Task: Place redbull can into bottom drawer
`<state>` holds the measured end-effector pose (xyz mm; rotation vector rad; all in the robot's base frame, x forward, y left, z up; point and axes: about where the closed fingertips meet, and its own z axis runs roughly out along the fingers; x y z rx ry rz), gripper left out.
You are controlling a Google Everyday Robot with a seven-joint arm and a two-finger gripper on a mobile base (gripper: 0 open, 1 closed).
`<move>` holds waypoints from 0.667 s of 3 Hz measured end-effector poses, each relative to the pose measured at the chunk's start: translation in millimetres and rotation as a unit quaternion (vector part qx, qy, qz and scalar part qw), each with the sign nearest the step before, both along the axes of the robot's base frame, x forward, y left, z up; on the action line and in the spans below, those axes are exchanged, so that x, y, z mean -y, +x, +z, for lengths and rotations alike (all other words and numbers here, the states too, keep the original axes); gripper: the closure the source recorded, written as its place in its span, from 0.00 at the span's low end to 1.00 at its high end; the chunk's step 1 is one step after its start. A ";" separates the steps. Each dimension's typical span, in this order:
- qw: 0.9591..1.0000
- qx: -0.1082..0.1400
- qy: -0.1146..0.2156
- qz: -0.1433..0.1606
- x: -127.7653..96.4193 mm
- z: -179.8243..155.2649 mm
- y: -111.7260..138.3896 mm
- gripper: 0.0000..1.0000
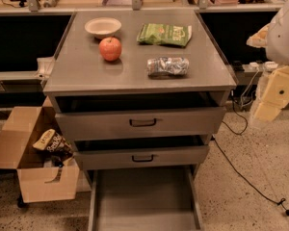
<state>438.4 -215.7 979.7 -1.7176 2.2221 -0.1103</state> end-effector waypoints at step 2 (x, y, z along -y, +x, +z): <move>1.000 -0.004 0.015 0.008 -6.5 -9.7 20.8 0.00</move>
Offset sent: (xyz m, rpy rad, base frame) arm 0.0505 0.0142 -0.0278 0.0722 0.0377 0.0370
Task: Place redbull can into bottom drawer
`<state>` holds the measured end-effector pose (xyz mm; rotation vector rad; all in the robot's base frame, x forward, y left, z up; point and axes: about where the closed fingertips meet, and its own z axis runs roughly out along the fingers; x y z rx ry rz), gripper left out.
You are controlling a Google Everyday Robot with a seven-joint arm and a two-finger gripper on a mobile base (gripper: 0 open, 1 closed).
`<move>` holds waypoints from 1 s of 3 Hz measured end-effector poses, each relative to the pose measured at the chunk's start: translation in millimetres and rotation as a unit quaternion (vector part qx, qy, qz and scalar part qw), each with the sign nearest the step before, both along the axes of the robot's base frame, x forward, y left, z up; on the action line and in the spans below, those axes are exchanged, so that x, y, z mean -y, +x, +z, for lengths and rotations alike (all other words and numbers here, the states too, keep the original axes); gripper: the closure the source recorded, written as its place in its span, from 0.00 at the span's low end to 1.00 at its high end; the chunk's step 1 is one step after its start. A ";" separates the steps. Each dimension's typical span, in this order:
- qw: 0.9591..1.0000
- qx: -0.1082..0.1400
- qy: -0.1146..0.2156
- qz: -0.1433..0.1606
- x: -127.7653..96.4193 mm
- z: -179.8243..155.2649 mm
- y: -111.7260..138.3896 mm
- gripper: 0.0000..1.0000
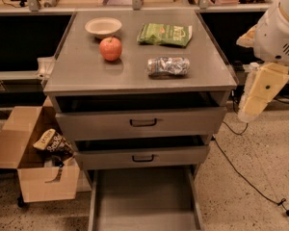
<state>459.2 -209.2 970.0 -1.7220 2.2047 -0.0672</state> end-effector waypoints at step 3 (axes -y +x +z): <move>0.998 -0.005 0.063 0.025 -24.4 -37.1 60.0 0.00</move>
Offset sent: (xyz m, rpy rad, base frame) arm 0.0899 0.0342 -0.0534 0.1997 0.0136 0.0685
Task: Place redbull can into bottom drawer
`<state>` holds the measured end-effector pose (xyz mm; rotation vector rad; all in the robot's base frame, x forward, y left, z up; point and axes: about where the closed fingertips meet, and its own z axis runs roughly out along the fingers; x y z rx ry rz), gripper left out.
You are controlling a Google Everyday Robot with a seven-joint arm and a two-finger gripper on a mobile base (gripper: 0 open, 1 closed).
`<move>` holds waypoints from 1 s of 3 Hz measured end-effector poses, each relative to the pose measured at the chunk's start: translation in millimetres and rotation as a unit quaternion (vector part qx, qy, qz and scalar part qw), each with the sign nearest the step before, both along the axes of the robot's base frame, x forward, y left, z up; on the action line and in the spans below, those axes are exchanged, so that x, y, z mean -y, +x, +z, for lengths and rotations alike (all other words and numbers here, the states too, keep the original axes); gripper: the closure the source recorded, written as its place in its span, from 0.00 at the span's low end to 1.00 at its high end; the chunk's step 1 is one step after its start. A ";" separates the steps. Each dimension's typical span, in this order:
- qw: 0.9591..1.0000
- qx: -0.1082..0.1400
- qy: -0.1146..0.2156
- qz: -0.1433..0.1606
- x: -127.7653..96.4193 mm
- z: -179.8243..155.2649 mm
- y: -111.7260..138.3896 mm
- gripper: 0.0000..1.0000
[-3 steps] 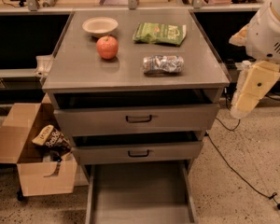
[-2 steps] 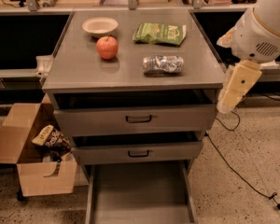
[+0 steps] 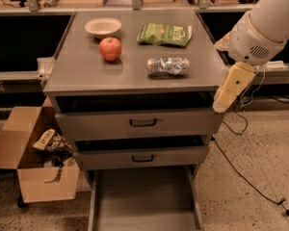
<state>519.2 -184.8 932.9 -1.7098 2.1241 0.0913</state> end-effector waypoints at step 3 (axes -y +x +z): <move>0.999 0.035 0.042 -0.001 -15.9 -31.3 103.2 0.00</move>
Offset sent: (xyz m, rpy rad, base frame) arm 0.0991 0.0144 -0.0152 0.0901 -0.0747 0.0256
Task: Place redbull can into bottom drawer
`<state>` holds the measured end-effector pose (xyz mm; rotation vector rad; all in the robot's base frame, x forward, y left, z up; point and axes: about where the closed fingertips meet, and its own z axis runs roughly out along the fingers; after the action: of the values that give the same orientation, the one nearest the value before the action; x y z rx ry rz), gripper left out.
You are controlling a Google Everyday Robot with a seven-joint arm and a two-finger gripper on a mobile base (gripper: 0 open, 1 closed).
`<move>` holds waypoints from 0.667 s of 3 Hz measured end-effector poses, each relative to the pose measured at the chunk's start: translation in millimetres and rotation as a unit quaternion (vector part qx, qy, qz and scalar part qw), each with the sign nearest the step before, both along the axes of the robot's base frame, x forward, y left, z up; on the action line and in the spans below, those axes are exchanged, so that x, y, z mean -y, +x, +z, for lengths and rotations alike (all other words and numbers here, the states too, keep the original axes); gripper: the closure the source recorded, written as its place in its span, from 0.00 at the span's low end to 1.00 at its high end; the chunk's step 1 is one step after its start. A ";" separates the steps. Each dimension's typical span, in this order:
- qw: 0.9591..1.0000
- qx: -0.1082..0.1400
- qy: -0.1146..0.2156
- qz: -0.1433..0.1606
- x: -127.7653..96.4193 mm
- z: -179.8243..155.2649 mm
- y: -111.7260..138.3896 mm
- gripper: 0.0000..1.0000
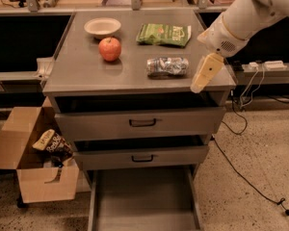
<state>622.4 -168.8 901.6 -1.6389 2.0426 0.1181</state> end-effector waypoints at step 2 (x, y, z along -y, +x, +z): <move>0.999 0.011 0.020 -0.033 -14.3 -30.4 56.3 0.00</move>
Offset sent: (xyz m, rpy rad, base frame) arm 0.0900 0.0224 -0.0400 0.0711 -0.0382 -0.0999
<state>678.7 -154.5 871.2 -1.5404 2.0628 0.1174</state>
